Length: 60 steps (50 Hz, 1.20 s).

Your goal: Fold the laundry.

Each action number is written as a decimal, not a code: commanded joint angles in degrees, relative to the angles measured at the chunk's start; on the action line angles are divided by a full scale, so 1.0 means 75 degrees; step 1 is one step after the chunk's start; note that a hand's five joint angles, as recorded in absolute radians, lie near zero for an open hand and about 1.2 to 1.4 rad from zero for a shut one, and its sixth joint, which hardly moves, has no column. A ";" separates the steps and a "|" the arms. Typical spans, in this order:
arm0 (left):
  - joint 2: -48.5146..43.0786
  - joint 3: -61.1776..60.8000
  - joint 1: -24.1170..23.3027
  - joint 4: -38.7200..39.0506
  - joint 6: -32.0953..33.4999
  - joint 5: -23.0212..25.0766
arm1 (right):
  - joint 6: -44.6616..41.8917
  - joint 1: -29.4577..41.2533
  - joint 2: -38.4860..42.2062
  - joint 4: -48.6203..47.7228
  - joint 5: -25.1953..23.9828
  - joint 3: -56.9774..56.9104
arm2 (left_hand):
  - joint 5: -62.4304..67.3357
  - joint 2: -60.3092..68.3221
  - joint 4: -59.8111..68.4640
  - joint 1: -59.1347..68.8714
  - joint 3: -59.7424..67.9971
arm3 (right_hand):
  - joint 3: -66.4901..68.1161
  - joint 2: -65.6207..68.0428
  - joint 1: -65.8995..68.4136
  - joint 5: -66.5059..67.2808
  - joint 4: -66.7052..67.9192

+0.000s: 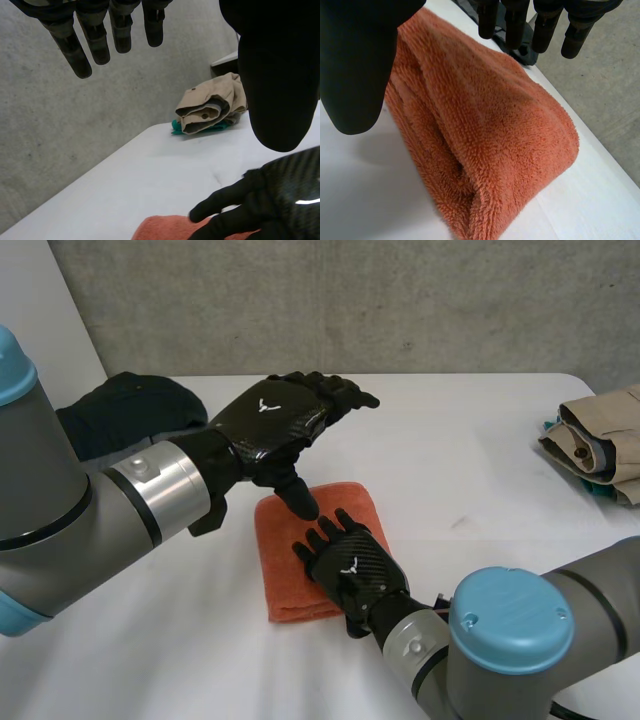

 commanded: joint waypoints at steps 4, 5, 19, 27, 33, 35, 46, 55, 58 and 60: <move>-0.0094 -0.0108 -0.0095 0.0061 -0.0106 -0.0060 | -0.0043 -0.0054 0.0857 -0.0566 0.0020 -0.0577 | -0.0245 -0.0135 -0.0111 0.0000 -0.0176 | 0.0692 0.0697 0.0675 0.0654 0.0693; -0.0106 -0.0108 -0.0095 0.0061 -0.0106 -0.0048 | -0.0043 -0.0054 0.0893 -0.0590 0.0008 -0.0613 | -0.0245 -0.0135 -0.0111 0.0000 -0.0176 | 0.0759 0.0765 0.0743 0.0721 0.0760; -0.0129 -0.0084 -0.0095 0.0085 -0.0118 -0.0048 | -0.0019 -0.0066 0.1268 -0.0684 0.0055 -0.1257 | -0.0268 -0.0157 -0.0134 -0.0022 -0.0198 | 0.1679 0.1684 0.1662 0.1641 0.1680; -0.0165 -0.0096 -0.0095 0.0097 -0.0129 -0.0048 | 0.0016 -0.0124 0.1620 -0.0555 0.0102 -0.1762 | -0.0268 -0.0158 -0.0134 -0.0022 -0.0198 | 0.6801 0.6807 0.6785 0.6763 0.6802; -0.0141 0.0032 -0.0048 0.0097 -0.0129 -0.0048 | 0.0109 -0.0534 0.1281 -0.0555 0.0230 -0.2194 | -0.0268 -0.0158 -0.0134 -0.0022 -0.0198 | 0.9050 0.9056 0.9034 0.9012 0.9052; -0.0118 0.0115 -0.0048 0.0108 -0.0129 -0.0048 | 0.0110 -0.0686 0.1093 -0.0485 0.0312 -0.2499 | -0.0268 -0.0158 -0.0134 -0.0022 -0.0198 | 0.9050 0.9056 0.9034 0.9012 0.9052; 0.0046 0.1204 -0.0107 0.0214 -0.0691 -0.0083 | 0.0297 -0.2256 0.0483 0.0382 0.0313 -0.4701 | -0.0223 -0.0113 -0.0089 0.0023 -0.0154 | 0.9050 0.9056 0.9034 0.9012 0.9052; 0.0410 0.1229 -0.0118 0.0951 -0.1430 -0.0400 | 0.0309 -0.4435 0.0424 0.0336 -0.0073 -0.5745 | -0.0156 -0.0046 -0.0022 0.0090 -0.0087 | 0.9050 0.9056 0.9034 0.9012 0.9052; 0.0386 0.1170 -0.0142 0.1011 -0.1430 -0.0412 | 0.0321 -0.5325 0.0424 0.0324 -0.0705 -0.5922 | -0.0156 -0.0045 -0.0022 0.0090 -0.0086 | 0.9050 0.9056 0.9034 0.9012 0.9052; 0.0340 0.1100 -0.0189 0.1022 -0.1430 -0.0412 | 0.0332 -0.5747 0.0471 0.0324 -0.1127 -0.5968 | -0.0156 -0.0045 -0.0022 0.0090 -0.0086 | 0.9050 0.9056 0.9034 0.9012 0.9052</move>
